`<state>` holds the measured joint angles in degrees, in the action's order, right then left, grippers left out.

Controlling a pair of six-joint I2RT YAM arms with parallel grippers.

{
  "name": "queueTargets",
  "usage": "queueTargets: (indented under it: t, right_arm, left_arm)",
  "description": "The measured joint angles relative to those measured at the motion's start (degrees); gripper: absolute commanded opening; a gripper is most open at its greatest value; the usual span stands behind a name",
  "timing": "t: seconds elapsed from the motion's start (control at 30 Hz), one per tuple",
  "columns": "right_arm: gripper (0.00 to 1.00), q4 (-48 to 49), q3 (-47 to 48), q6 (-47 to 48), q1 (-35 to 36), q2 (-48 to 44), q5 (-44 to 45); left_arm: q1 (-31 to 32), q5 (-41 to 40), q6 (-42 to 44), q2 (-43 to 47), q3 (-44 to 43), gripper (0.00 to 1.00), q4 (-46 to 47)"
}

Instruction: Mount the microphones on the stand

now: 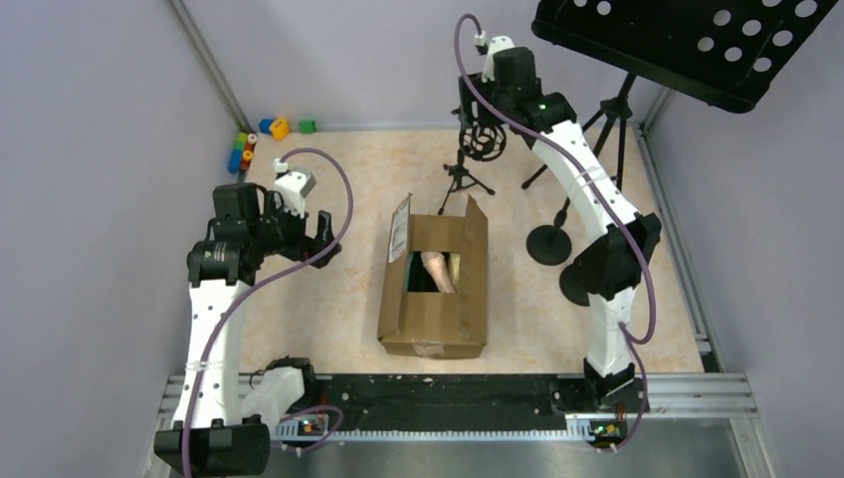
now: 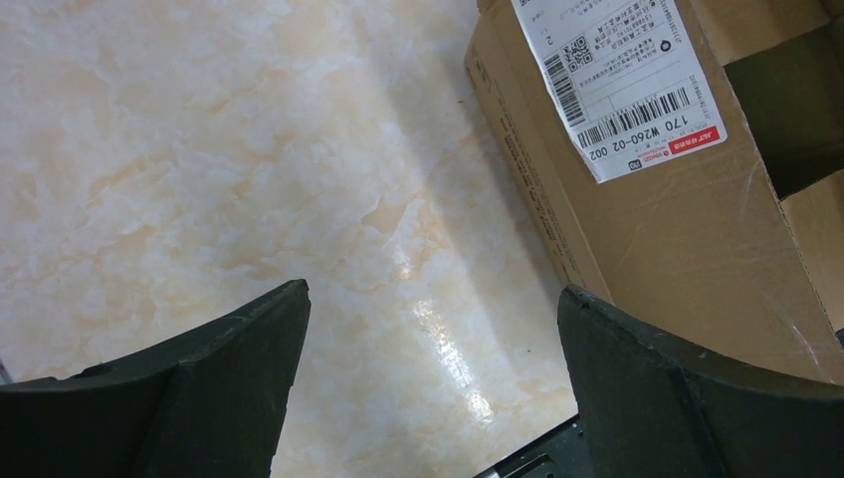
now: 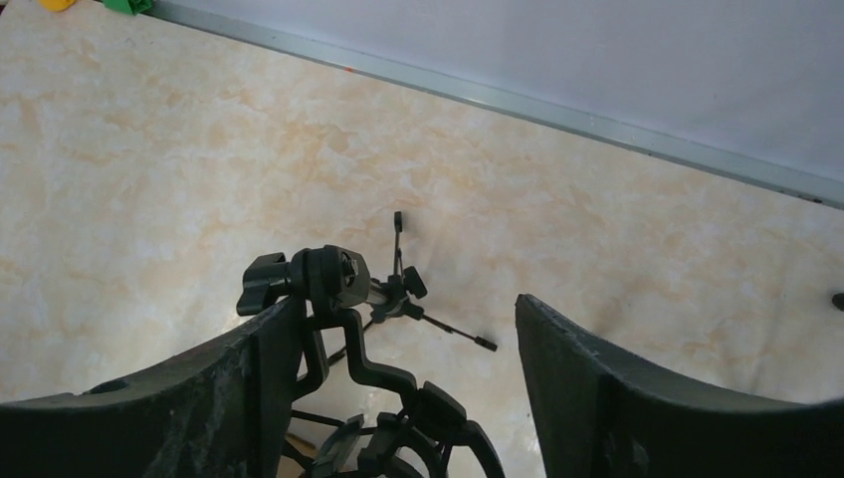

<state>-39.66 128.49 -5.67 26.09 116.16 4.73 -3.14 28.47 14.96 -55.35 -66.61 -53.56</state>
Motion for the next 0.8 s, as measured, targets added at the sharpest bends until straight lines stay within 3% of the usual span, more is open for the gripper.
queueTargets:
  t: [0.13,0.27,0.47,0.6,0.8]
  right_arm:
    - [0.93,-2.3,3.1,-0.2,0.0,0.4,1.3]
    - [0.96,-1.9,6.6,0.1,0.7,-0.3,4.2]
    - [0.99,-1.4,4.7,1.4,3.5,-6.3,9.1]
    - [0.99,1.0,-10.3,2.3,11.1,-17.9,15.1]
    - [0.99,2.3,-38.6,-1.2,28.4,-35.0,22.2]
  left_arm:
    - [0.5,0.0,-0.1,0.0,0.1,0.99,0.1]
    - [1.5,0.0,-0.2,0.0,0.1,0.99,0.5]
    - [2.6,-0.1,-0.2,0.0,0.1,0.99,0.6]
    - [2.7,-0.9,-0.1,0.1,0.1,0.99,1.0]
    - [2.7,-1.4,0.1,0.5,0.1,0.99,1.0]
